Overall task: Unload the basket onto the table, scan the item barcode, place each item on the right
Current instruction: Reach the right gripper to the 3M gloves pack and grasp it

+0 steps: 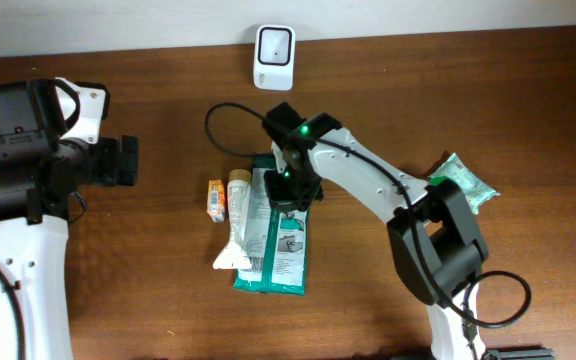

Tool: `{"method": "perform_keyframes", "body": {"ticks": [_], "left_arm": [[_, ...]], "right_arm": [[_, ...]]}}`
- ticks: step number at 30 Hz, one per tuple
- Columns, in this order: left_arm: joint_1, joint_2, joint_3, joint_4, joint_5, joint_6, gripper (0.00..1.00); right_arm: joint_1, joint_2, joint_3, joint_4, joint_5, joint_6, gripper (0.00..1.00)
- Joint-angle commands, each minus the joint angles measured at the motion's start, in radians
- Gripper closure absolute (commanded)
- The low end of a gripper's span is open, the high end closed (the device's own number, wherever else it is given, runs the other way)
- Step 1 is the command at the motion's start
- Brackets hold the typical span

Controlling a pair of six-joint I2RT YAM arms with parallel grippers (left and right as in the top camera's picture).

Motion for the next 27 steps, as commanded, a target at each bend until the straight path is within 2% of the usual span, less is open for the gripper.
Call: {"method": "perform_keyframes", "body": {"ticks": [1,9,15,19,22,26,27], "left_arm": [[0.002,-0.013,0.008,0.000,0.011,0.015,0.01],[0.002,-0.013,0.008,0.000,0.011,0.015,0.01],[0.002,-0.013,0.008,0.000,0.011,0.015,0.01],[0.002,-0.013,0.008,0.000,0.011,0.015,0.01],[0.002,-0.013,0.008,0.000,0.011,0.015,0.01],[0.002,-0.013,0.008,0.000,0.011,0.015,0.01],[0.002,-0.013,0.008,0.000,0.011,0.015,0.01]], "right_arm": [[0.028,0.018,-0.003,0.006,0.033,0.029,0.96],[0.037,0.018,-0.133,0.066,0.055,0.071,0.91],[0.037,0.018,-0.142,0.085,0.188,0.070,0.91],[0.008,0.018,-0.142,0.103,0.216,0.062,0.87],[-0.054,0.018,-0.142,0.095,0.204,-0.024,0.85],[-0.138,0.018,-0.135,0.095,0.113,-0.158,0.75],[-0.162,0.017,-0.125,0.092,0.039,-0.224,0.71]]}}
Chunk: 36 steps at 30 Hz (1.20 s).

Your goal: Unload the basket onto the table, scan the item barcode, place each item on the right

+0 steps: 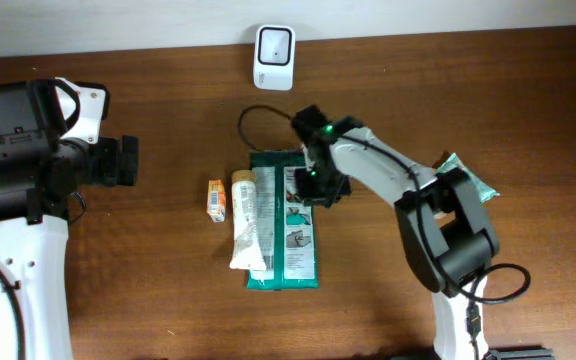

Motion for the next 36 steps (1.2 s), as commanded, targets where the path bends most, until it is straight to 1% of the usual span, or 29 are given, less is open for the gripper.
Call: {"method": "perform_keyframes", "body": {"ticks": [1,3,5,6,7,10,13,14,15,16,17,18,19,21,24,25,27,28,29,30,31,32,36], "left_arm": [[0.002,-0.013,0.008,0.000,0.011,0.015,0.01],[0.002,-0.013,0.008,0.000,0.011,0.015,0.01],[0.002,-0.013,0.008,0.000,0.011,0.015,0.01],[0.002,-0.013,0.008,0.000,0.011,0.015,0.01],[0.002,-0.013,0.008,0.000,0.011,0.015,0.01],[0.002,-0.013,0.008,0.000,0.011,0.015,0.01],[0.002,-0.013,0.008,0.000,0.011,0.015,0.01],[0.002,-0.013,0.008,0.000,0.011,0.015,0.01],[0.002,-0.013,0.008,0.000,0.011,0.015,0.01],[0.002,-0.013,0.008,0.000,0.011,0.015,0.01],[0.002,-0.013,0.008,0.000,0.011,0.015,0.01],[0.002,-0.013,0.008,0.000,0.010,0.015,0.01],[0.002,-0.013,0.008,0.000,0.011,0.015,0.01],[0.002,-0.013,0.008,0.000,0.011,0.015,0.01],[0.002,-0.013,0.008,0.000,0.011,0.015,0.01],[0.002,-0.013,0.008,0.000,0.011,0.015,0.01],[0.002,-0.013,0.008,0.000,0.011,0.015,0.01],[0.002,-0.013,0.008,0.000,0.011,0.015,0.01],[0.002,-0.013,0.008,0.000,0.011,0.015,0.01],[0.002,-0.013,0.008,0.000,0.011,0.015,0.01],[0.002,-0.013,0.008,0.000,0.011,0.015,0.01],[0.002,-0.013,0.008,0.000,0.011,0.015,0.01],[0.002,-0.013,0.008,0.000,0.011,0.015,0.01]], "right_arm": [[-0.049,0.008,0.021,-0.019,-0.169,-0.162,0.67],[-0.072,0.008,0.058,-0.065,-0.257,-0.175,0.60],[-0.101,0.009,0.056,-0.097,-0.372,-0.175,0.47],[-0.102,0.009,0.035,-0.099,-0.401,-0.175,0.37],[-0.098,0.009,0.008,-0.098,-0.408,-0.175,0.32],[-0.094,0.009,-0.079,-0.087,-0.407,-0.156,0.27],[-0.085,0.009,-0.169,-0.012,-0.408,-0.045,0.26],[-0.072,0.009,-0.194,0.035,-0.416,0.006,0.25],[-0.040,0.009,-0.237,0.150,-0.455,0.085,0.25],[-0.015,0.009,-0.262,0.220,-0.461,0.148,0.25],[0.031,0.009,-0.304,0.344,-0.461,0.246,0.25],[0.060,0.009,-0.322,0.418,-0.461,0.305,0.26],[0.092,0.009,-0.324,0.520,-0.461,0.332,0.30],[0.103,0.009,-0.323,0.639,-0.474,0.349,0.44],[0.106,0.008,-0.323,0.704,-0.505,0.349,0.64],[0.109,0.008,-0.323,0.715,-0.505,0.349,0.65],[0.110,0.008,-0.323,0.742,-0.506,0.349,0.74],[0.110,0.008,-0.322,0.749,-0.506,0.349,0.80],[0.110,0.006,-0.315,0.752,-0.506,0.349,0.91],[0.110,0.002,-0.306,0.751,-0.513,0.345,0.96],[0.110,-0.011,-0.304,0.747,-0.513,0.340,0.96],[0.110,-0.041,-0.304,0.724,-0.505,0.301,0.96],[0.111,-0.214,-0.280,0.488,-0.309,0.143,0.96]]}}
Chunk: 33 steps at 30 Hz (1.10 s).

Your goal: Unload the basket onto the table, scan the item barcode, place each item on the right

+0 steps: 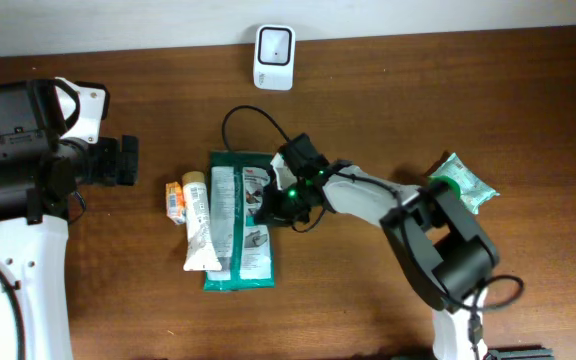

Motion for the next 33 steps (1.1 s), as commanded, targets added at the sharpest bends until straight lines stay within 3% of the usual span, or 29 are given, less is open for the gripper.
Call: {"method": "perform_keyframes", "body": {"ticks": [1,5,9,15,16,18,22,25,29,33], "left_arm": [[0.002,-0.013,0.008,0.000,0.011,0.015,0.01],[0.002,-0.013,0.008,0.000,0.011,0.015,0.01],[0.002,-0.013,0.008,0.000,0.011,0.015,0.01],[0.002,-0.013,0.008,0.000,0.011,0.015,0.01],[0.002,-0.013,0.008,0.000,0.011,0.015,0.01],[0.002,-0.013,0.008,0.000,0.011,0.015,0.01],[0.002,-0.013,0.008,0.000,0.011,0.015,0.01],[0.002,-0.013,0.008,0.000,0.011,0.015,0.01],[0.002,-0.013,0.008,0.001,0.011,0.015,0.01],[0.002,-0.013,0.008,0.000,0.011,0.015,0.01]], "right_arm": [[0.005,-0.167,0.038,-0.138,0.170,-0.159,0.96],[0.005,-0.283,0.193,-0.499,0.395,-0.309,0.96],[0.032,-0.280,0.261,-0.671,0.545,-0.342,0.96],[0.147,-0.159,0.261,-0.668,0.580,-0.323,0.96],[0.175,-0.130,0.261,-0.661,0.579,-0.323,0.82],[0.213,-0.110,0.261,-0.638,0.575,-0.323,0.75],[0.208,-0.110,0.261,-0.599,0.549,-0.269,0.74],[0.145,-0.104,0.245,-0.594,0.396,-0.287,0.54],[0.162,-0.010,0.240,-0.546,0.210,-0.288,0.52],[0.168,0.059,0.239,-0.494,0.165,-0.235,0.52]]}}
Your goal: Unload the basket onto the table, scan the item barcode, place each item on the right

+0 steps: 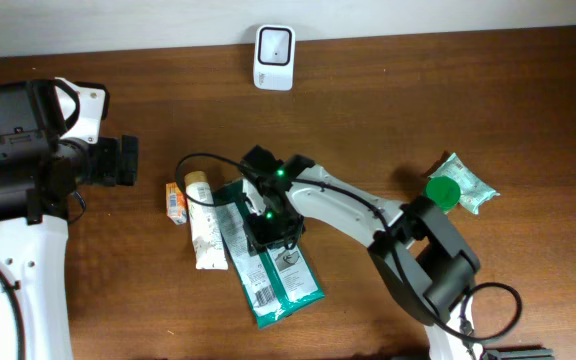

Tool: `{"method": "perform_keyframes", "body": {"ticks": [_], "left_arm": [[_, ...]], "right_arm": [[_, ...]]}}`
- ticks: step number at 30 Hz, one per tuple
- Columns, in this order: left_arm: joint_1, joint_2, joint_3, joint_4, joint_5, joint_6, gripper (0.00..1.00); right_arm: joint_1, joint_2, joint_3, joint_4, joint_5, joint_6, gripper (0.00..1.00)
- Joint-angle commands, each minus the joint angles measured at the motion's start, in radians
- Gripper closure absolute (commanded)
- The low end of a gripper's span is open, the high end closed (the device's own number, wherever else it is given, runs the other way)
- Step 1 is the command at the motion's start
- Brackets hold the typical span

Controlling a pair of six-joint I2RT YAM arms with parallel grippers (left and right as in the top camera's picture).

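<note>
A green wipes pack (286, 283) lies slanted on the table in the overhead view. Its white label faces up and a barcode (261, 297) shows near its lower end. My right gripper (268, 228) is down on the pack's upper half, its fingertips hidden under the wrist. A black cable loops out to its left. The white scanner (273, 57) stands at the far edge of the table, well apart from the pack. My left gripper (128, 160) hangs at the left, away from all items.
A white tube (206, 226) lies against the pack's left side, with a small orange box (175, 200) beside it. A green packet with a round green cap (463, 185) sits at the right. The table's far edge runs behind the scanner.
The right gripper has moved a little left and toward the near side. The pack has turned with it, from nearly upright to slanted with its lower end to the right. The tube and box stayed about where they were.
The right gripper was on the top of the pack at table centre. Then pack, tube and box stood a little further right, then well to the left. Now the pack lies slanted under the gripper. The left arm has stayed still.
</note>
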Motion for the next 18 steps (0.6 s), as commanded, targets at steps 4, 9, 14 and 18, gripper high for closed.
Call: {"method": "perform_keyframes", "body": {"ticks": [4,9,14,18], "left_arm": [[0.002,-0.013,0.008,0.000,0.011,0.015,0.01],[0.002,-0.013,0.008,0.000,0.011,0.015,0.01],[0.002,-0.013,0.008,0.000,0.011,0.015,0.01],[0.002,-0.013,0.008,0.000,0.011,0.015,0.01]], "right_arm": [[-0.008,0.083,-0.005,0.117,0.032,0.163,0.52],[-0.117,0.084,-0.005,0.164,0.155,0.280,0.52],[-0.228,0.084,-0.003,0.180,0.154,0.303,0.51],[-0.243,0.031,0.117,0.015,0.110,0.159,0.47]]}}
